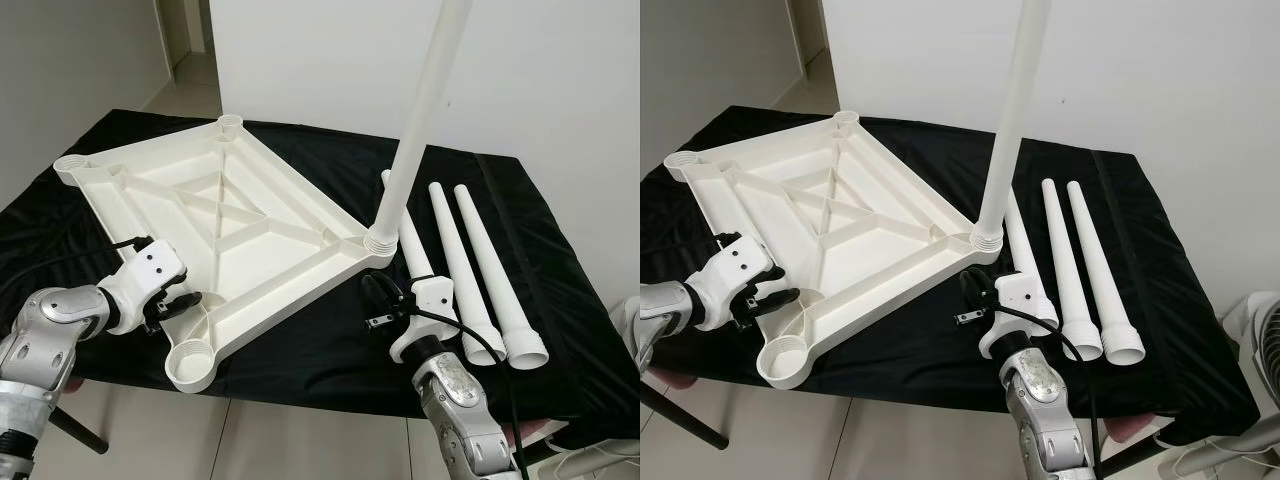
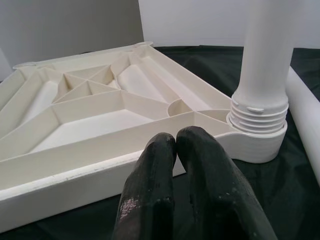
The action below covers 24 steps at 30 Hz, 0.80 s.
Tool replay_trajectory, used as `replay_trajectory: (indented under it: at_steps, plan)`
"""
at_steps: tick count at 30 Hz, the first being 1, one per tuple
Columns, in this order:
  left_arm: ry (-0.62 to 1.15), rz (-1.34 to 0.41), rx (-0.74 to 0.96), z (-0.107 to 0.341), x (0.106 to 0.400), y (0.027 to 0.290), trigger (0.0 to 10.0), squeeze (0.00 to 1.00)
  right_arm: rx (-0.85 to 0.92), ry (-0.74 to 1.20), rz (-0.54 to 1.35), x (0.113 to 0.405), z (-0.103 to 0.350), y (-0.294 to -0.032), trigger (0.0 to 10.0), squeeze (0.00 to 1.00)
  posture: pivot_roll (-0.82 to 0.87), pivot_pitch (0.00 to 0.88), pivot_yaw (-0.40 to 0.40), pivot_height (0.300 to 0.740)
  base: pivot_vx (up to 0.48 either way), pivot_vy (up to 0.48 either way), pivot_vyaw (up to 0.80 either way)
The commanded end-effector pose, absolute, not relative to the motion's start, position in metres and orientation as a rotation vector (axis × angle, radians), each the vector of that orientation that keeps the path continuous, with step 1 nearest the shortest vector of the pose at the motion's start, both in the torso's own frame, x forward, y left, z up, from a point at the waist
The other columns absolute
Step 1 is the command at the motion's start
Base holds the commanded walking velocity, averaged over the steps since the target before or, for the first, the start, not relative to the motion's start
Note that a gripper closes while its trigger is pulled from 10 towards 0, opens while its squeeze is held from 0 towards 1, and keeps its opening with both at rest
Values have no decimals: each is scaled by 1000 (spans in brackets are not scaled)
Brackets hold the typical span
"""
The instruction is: Building children table
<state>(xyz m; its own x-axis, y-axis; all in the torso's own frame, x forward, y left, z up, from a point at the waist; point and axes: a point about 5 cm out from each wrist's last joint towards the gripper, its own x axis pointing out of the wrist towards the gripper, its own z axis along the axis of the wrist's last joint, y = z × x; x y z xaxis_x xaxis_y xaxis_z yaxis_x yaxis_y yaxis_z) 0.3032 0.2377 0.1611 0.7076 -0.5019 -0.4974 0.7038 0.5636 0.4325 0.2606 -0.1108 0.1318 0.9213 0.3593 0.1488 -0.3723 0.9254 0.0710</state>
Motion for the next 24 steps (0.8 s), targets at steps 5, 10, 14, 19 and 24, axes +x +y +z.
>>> replay_trajectory:
  at_steps: [5, 10, 14, 19, 24]
  plan:
    - [368, -745, 720, 157, 300, 241, 10000, 0, 86, -127, 367, 261, 129, -114, 10000, 0, -66, 0, -32, 740, 0, 0, 0]
    - [401, -875, 725, 139, 290, 215, 10000, 0, 85, -132, 365, 262, 130, -115, 10000, 0, -70, 0, -28, 740, 0, 0, 0]
    - [406, -1002, 736, 124, 279, 190, 10000, 0, 83, -134, 359, 263, 131, -116, 10000, 0, -72, 0, -28, 740, 0, 0, 0]
    - [392, -1041, 770, 121, 279, 180, 10000, 0, 83, -134, 356, 263, 131, -117, 10000, 0, -75, 0, -27, 740, 0, 0, 0]
    - [336, -1076, 734, 127, 283, 161, 10000, 0, 81, -133, 353, 263, 131, -117, 10000, 0, -80, 0, -22, 740, 0, 0, 0]
